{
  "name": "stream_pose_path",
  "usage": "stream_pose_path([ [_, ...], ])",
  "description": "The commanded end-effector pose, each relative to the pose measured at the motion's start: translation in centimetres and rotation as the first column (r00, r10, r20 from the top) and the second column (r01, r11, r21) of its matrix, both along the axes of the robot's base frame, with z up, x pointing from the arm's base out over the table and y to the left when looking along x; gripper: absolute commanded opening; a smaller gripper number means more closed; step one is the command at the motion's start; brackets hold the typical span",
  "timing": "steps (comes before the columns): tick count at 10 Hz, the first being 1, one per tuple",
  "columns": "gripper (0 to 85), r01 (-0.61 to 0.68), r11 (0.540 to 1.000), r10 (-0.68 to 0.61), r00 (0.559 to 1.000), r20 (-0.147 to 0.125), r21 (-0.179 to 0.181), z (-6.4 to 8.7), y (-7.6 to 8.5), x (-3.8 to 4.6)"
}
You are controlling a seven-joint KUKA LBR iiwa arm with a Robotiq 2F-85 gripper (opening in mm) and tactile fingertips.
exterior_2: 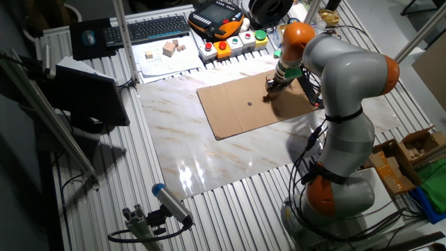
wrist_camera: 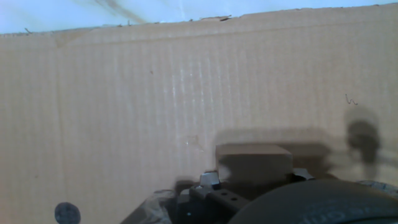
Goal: Hold a small block with the gripper and sweep it from left to right on the table
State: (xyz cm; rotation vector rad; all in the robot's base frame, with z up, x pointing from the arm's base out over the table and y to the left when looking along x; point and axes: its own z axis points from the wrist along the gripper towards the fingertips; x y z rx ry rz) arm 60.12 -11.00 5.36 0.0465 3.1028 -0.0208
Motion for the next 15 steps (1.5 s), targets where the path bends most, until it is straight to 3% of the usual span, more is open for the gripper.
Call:
stream_pose_path([
  [1, 0.7, 0.001, 1.000, -0.001, 1.000, -0.001, 0.000, -0.1, 0.2, -0.04],
  [15, 0.7, 0.008, 1.000, -0.008, 1.000, 0.001, 0.001, -0.1, 1.3, -0.22],
])
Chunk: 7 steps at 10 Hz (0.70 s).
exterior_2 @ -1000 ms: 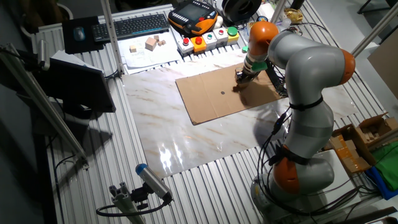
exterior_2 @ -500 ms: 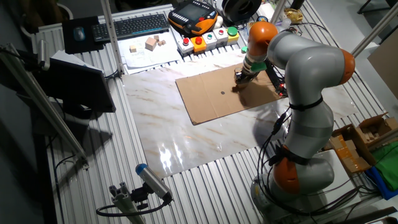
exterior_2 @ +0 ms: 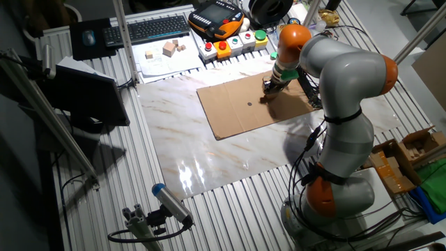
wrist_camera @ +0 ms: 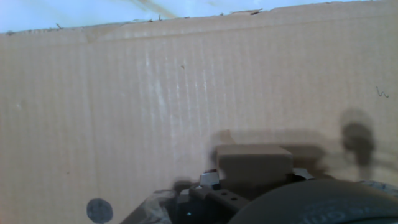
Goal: Hold a small block with the gripper and sweep it from left to right on the table
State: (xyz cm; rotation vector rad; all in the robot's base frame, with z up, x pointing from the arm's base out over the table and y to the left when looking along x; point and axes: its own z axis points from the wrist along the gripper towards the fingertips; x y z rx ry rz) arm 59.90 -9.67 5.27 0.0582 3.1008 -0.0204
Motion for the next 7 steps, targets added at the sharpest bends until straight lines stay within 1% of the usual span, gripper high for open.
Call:
stream_pose_path([
  [1, 0.7, 0.000, 1.000, 0.000, 1.000, 0.003, 0.000, -0.01, -0.01, -0.01],
  [4, 0.7, -0.011, 1.000, 0.011, 1.000, 0.009, -0.005, -0.01, -0.01, -0.01],
  [5, 0.7, -0.015, 1.000, 0.016, 1.000, 0.014, -0.025, -0.01, -0.01, -0.01],
  [7, 0.7, -0.021, 0.999, 0.022, 1.000, 0.010, -0.047, -0.01, -0.01, -0.01],
])
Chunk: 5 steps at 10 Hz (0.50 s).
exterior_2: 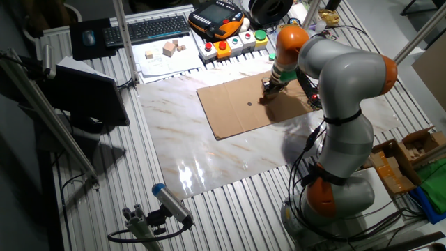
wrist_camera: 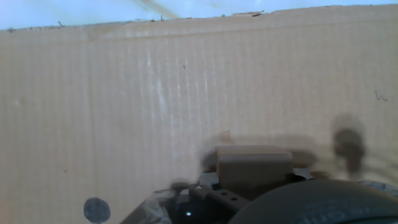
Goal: Hold a small block with the gripper and sweep it from left to right on the table
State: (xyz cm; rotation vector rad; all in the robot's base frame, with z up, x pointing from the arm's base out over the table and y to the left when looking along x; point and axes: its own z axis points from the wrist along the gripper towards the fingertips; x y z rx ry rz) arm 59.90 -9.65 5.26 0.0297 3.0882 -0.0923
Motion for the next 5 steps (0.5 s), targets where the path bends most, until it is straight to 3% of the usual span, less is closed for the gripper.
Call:
stream_pose_path([
  [1, 0.7, 0.005, 1.000, -0.005, 1.000, 0.002, -0.001, 0.00, -0.02, 0.00],
  [3, 0.7, 0.015, 0.999, -0.015, 1.000, 0.013, 0.034, 0.00, -0.02, 0.00],
  [5, 0.7, 0.004, 0.999, -0.005, 1.000, 0.012, 0.042, 0.00, -0.02, 0.00],
])
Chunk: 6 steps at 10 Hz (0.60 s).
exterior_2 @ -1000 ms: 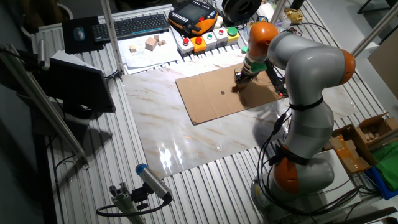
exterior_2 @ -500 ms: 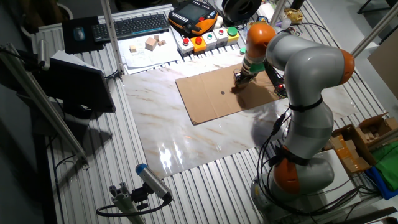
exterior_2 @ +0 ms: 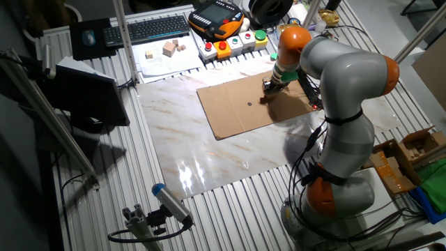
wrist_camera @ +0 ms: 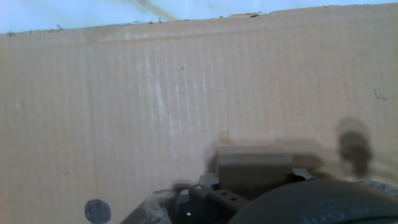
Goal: Hold a small block with the gripper and sweep it from left to right on the table
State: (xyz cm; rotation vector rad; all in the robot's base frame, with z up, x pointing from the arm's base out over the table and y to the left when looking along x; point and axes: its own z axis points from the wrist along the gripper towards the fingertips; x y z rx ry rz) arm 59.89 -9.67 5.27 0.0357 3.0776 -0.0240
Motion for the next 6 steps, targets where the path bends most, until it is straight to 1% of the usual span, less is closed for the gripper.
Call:
stream_pose_path([
  [1, 0.7, -0.001, 1.000, 0.001, 1.000, 0.000, 0.007, 0.00, -0.01, 0.00],
  [3, 0.7, 0.025, 1.000, -0.025, 1.000, 0.000, 0.009, 0.00, -0.01, 0.00],
  [6, 0.7, 0.097, 0.995, -0.097, 0.995, -0.012, 0.003, 0.00, -0.01, 0.00],
])
